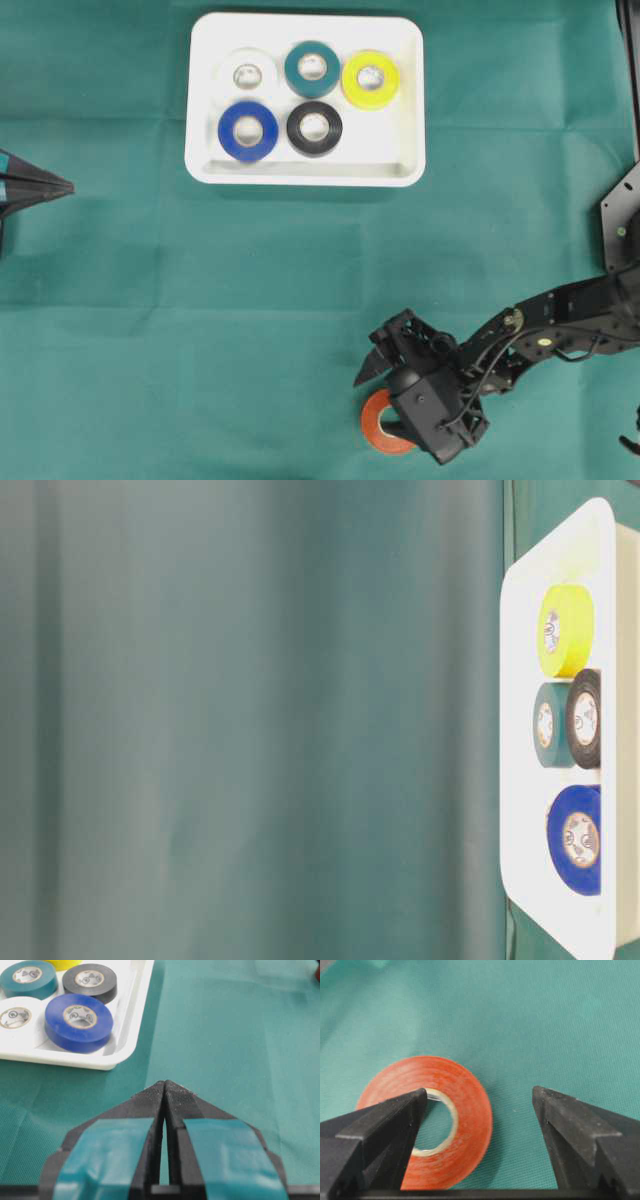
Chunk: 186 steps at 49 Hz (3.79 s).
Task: Put the tape into the white case with the right arm.
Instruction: 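Move the right gripper over the orange-red tape roll, then lower the right gripper into the orange-red roll's core and grip it, then carry the orange-red roll into the tray beside the black roll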
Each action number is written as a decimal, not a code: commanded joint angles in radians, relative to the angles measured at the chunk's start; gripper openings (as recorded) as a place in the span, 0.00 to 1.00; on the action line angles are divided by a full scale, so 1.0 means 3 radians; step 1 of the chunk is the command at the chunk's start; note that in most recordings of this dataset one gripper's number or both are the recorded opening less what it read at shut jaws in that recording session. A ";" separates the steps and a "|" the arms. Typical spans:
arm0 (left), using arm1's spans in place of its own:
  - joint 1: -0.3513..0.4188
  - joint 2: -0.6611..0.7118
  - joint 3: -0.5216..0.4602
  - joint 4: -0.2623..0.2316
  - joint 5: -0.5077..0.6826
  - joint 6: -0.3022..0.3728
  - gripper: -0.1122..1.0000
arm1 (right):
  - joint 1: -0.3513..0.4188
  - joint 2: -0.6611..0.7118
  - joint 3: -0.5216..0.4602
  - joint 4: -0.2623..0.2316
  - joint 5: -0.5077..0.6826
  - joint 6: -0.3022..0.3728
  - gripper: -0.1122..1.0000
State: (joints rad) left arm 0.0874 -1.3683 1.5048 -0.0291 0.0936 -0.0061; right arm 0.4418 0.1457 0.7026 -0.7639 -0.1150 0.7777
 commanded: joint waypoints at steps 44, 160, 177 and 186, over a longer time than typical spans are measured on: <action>0.0010 0.0031 -0.0036 0.0000 -0.0031 0.0005 0.11 | 0.0148 0.0015 -0.0097 0.0061 0.0430 0.0041 0.55; 0.0005 0.0031 -0.0036 0.0000 -0.0031 0.0000 0.11 | -0.0649 -0.0537 -0.0465 0.0368 0.1882 0.0128 0.11; 0.0010 0.0026 -0.0036 0.0000 -0.0031 0.0000 0.11 | -0.1273 -0.0537 -0.0440 0.0368 0.1866 0.0112 0.11; 0.0010 0.0026 -0.0036 0.0000 -0.0031 0.0000 0.11 | -0.1600 -0.0547 -0.0419 0.0368 0.1866 0.0107 0.11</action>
State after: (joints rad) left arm 0.0874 -1.3683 1.5048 -0.0307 0.0936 -0.0061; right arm -0.0031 0.0169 0.5875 -0.6504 0.4495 0.8115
